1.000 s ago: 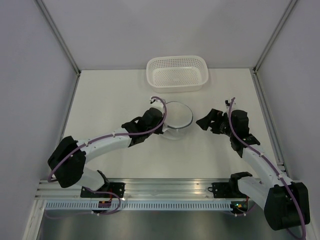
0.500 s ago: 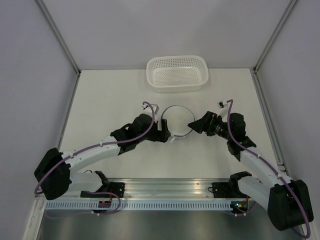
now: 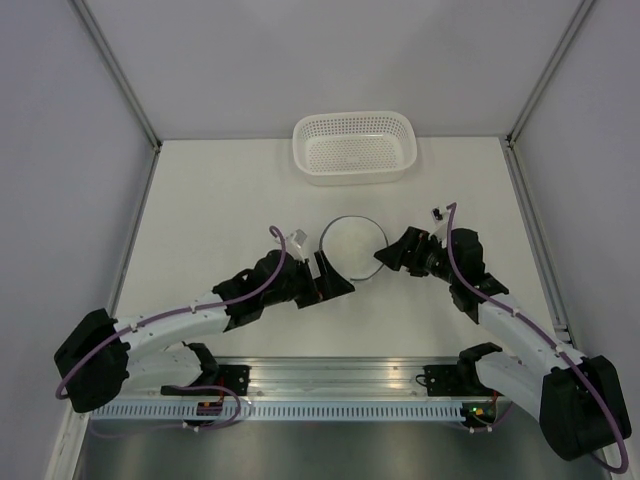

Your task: Unzip the laundry bag and remove the bra

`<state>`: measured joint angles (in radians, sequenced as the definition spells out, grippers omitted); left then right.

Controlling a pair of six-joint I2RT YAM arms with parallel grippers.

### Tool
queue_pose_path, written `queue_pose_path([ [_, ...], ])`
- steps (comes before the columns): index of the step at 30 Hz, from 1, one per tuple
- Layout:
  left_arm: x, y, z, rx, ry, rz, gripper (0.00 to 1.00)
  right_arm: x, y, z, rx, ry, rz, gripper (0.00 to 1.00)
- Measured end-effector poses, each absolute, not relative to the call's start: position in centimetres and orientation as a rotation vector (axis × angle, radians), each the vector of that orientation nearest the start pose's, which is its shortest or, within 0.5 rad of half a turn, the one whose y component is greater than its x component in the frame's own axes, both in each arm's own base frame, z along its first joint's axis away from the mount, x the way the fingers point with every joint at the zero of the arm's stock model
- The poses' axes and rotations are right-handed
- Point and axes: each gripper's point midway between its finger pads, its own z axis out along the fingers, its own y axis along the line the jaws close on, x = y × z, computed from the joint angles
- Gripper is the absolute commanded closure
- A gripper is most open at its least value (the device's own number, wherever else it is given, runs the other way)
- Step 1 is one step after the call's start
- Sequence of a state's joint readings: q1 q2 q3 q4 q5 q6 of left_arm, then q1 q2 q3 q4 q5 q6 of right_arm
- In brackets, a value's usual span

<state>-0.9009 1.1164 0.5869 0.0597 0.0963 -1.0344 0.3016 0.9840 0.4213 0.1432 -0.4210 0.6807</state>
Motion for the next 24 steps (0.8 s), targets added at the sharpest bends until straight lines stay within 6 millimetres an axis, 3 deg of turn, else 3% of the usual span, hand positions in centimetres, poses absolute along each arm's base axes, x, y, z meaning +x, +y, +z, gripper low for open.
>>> queue_pose_path([
  [6,15.7,-32.7,11.9,-0.225,2.394,-1.318,0.00,26.3,18.1,13.3,0.114,2.100,1.018,0.07],
  [13,18.2,-33.9,12.6,-0.397,2.264,-1.351,0.01,26.3,18.0,14.4,0.106,2.057,1.014,0.07],
  [17,20.3,-33.6,12.7,-0.481,2.186,-1.282,0.03,26.2,17.9,15.0,0.100,2.033,1.016,0.07],
  [22,22.8,-33.2,12.6,-0.565,2.111,-1.174,0.17,25.9,17.8,15.0,0.098,2.027,1.017,0.08],
  [24,23.7,-33.2,12.5,-0.587,2.088,-1.145,0.34,25.8,17.8,14.9,0.098,2.028,1.017,0.09],
])
